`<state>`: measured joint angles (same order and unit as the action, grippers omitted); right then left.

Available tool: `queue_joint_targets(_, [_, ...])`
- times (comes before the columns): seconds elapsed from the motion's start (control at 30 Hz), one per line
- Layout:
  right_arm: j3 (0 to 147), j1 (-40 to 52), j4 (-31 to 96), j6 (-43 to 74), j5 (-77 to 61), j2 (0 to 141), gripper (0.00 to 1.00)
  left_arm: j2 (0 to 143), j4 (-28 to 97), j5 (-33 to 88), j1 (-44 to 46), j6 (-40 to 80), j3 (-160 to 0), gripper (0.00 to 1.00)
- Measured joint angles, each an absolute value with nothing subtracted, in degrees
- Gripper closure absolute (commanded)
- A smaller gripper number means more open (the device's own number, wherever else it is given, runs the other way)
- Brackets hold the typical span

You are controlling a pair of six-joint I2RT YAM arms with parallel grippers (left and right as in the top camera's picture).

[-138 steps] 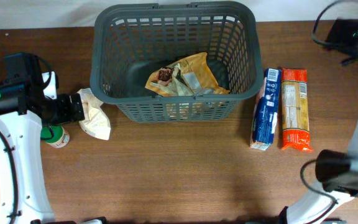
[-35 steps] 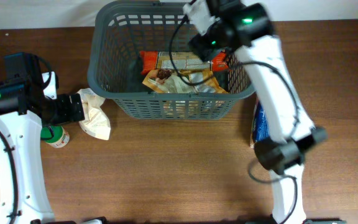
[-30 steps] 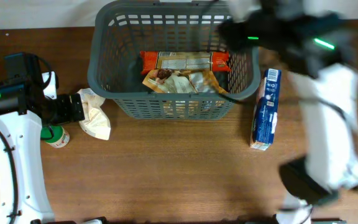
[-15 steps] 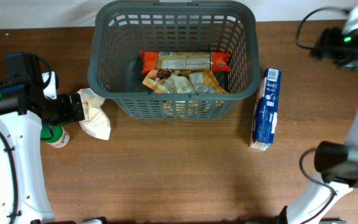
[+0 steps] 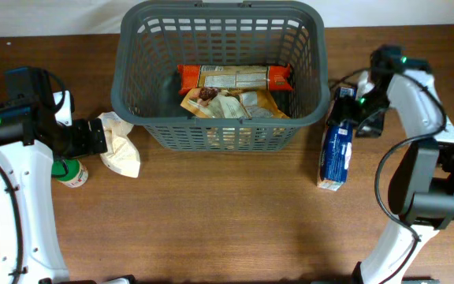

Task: Pack container
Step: 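Grasp the blue box with the right gripper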

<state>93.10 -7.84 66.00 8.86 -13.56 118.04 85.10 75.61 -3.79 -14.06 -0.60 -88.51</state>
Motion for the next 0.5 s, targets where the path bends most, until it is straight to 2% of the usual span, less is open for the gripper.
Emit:
queue_joint_targets(0.07, [88.7, -7.8, 63.4, 9.3, -14.2, 118.0, 0.36, 85.1, 75.6, -3.8, -14.1, -0.6, -88.5, 0.01])
queue_joint_targets(0.2, [82.0, -7.8, 58.2, 10.7, -15.5, 118.0, 0.86, 85.1, 75.6, -3.8, -14.1, -0.6, -88.5, 0.01])
queue_joint_targets(0.23, [81.9, -7.9, 58.0, 10.8, -15.9, 117.7, 0.9, 85.1, 75.6, -3.8, -14.1, -0.6, -88.5, 0.01])
queue_joint_targets(0.4, [81.9, -7.9, 58.1, 11.9, -17.1, 117.0, 0.96, 85.1, 75.6, -3.8, -14.1, -0.6, -88.5, 0.01])
queue_joint_targets(0.5, [83.2, -8.1, 59.9, 12.1, -17.5, 116.5, 0.96, 85.1, 75.6, -3.8, -14.1, -0.6, -88.5, 0.01])
